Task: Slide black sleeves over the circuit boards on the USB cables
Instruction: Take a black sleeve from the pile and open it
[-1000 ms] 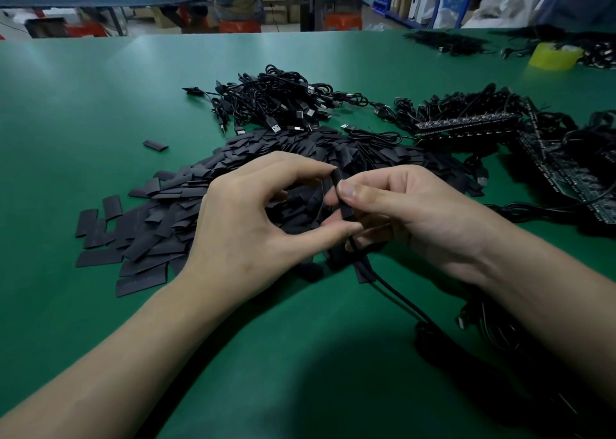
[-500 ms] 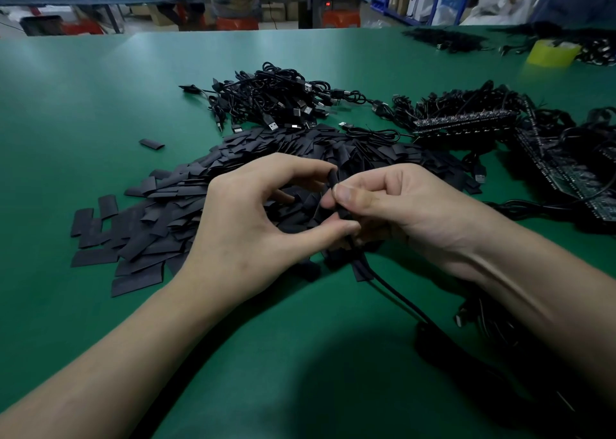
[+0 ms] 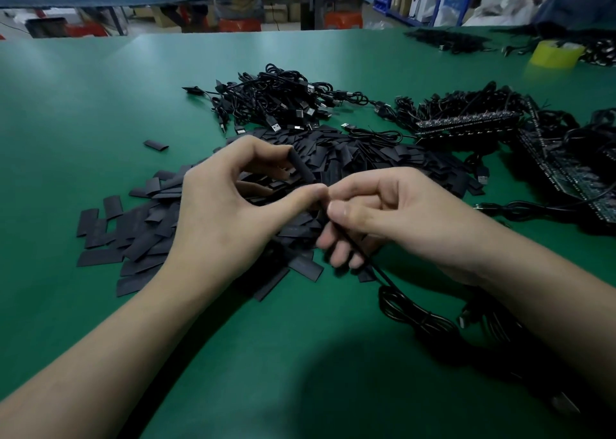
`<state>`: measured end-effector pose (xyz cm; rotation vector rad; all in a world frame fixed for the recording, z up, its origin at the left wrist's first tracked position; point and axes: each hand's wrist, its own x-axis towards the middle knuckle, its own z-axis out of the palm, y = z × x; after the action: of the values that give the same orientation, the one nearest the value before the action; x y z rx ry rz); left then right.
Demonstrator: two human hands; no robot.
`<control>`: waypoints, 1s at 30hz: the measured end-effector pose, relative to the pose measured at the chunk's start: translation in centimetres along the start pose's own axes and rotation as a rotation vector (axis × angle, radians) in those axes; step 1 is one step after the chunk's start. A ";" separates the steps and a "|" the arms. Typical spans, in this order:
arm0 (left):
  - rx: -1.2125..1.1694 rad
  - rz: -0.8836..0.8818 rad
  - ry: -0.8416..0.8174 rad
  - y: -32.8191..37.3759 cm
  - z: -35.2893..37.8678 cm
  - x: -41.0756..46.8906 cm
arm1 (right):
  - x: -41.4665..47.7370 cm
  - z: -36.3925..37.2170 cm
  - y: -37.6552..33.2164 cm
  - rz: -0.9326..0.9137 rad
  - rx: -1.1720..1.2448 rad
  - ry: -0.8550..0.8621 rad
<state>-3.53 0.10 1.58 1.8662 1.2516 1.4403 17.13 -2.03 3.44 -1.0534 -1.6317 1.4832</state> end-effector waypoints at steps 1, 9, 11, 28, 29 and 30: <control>-0.010 -0.017 -0.004 -0.1 0.1 0.0 | 0.0 0.1 0.1 -0.015 -0.035 0.010; -0.078 -0.046 -0.005 -0.3 0.4 -0.1 | 0.2 0.0 0.6 -0.055 -0.243 0.076; -0.086 -0.052 0.024 -0.3 0.3 0.0 | 0.2 0.0 0.6 -0.023 -0.248 0.044; -0.126 -0.113 0.205 -0.5 -1.4 1.2 | -0.1 -0.7 -0.2 -0.085 -0.451 0.065; -0.122 -0.116 0.223 -0.6 -1.5 1.3 | -0.2 -0.7 -0.3 -0.086 -0.481 0.079; -0.122 -0.118 0.240 -0.6 -1.7 1.4 | -0.2 -0.8 -0.3 -0.089 -0.511 0.097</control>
<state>-5.26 1.38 2.35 1.5490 1.3261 1.6725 17.88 -1.91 3.87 -1.2770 -2.0111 0.9577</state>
